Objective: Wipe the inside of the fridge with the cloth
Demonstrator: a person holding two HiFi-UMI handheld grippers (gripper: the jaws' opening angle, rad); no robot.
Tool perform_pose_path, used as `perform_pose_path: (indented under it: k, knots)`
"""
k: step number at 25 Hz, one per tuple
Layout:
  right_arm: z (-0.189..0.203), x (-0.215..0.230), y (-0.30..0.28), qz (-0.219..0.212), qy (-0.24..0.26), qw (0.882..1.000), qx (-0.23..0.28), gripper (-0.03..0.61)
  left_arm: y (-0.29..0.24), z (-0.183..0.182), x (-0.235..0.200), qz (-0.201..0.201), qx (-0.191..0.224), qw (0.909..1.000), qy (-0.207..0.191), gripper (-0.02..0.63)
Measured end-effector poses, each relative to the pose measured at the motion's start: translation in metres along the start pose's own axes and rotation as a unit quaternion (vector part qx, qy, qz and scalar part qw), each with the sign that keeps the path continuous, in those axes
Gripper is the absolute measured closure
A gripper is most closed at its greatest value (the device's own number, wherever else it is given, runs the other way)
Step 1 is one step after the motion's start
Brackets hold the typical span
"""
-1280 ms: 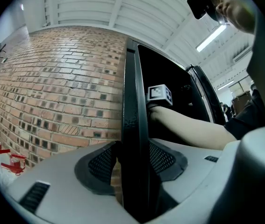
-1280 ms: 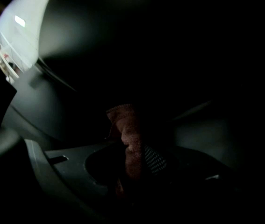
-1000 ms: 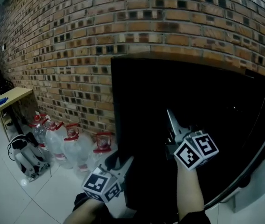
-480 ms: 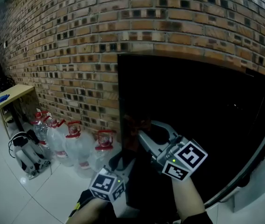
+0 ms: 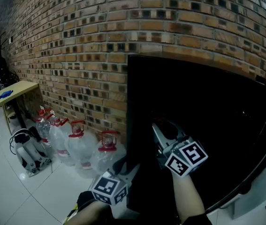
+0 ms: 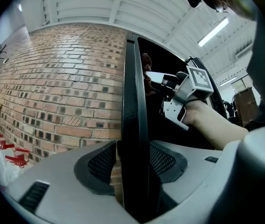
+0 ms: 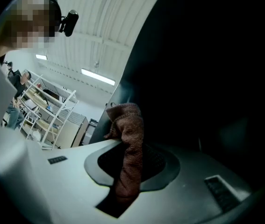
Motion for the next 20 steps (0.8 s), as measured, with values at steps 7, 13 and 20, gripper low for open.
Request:
perform_pose_path:
  k: [7, 13, 20]
  knots:
    - [0.004, 0.012, 0.003, 0.041, 0.006, 0.999, 0.016, 0.502, -0.001, 0.0, -0.002, -0.001, 0.01, 0.9999, 0.014, 0.397]
    - [0.015, 0.049, -0.011, 0.084, -0.021, 0.996, 0.007, 0.502, -0.002, -0.001, -0.002, 0.01, 0.008, 0.9998, 0.016, 0.397]
    - [0.016, 0.09, -0.027, 0.119, -0.001, 0.993, -0.015, 0.502, -0.001, 0.0, -0.002, 0.015, 0.015, 0.9997, 0.006, 0.396]
Point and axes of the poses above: the fingertips, and each gripper's own axes: y backward along the fingers, x to its right, z out of its underside, the point moved 9 cm from there along y, backward along the fingers, and after that the axes turned 13 degrees about -y, right-handed, at the moved point
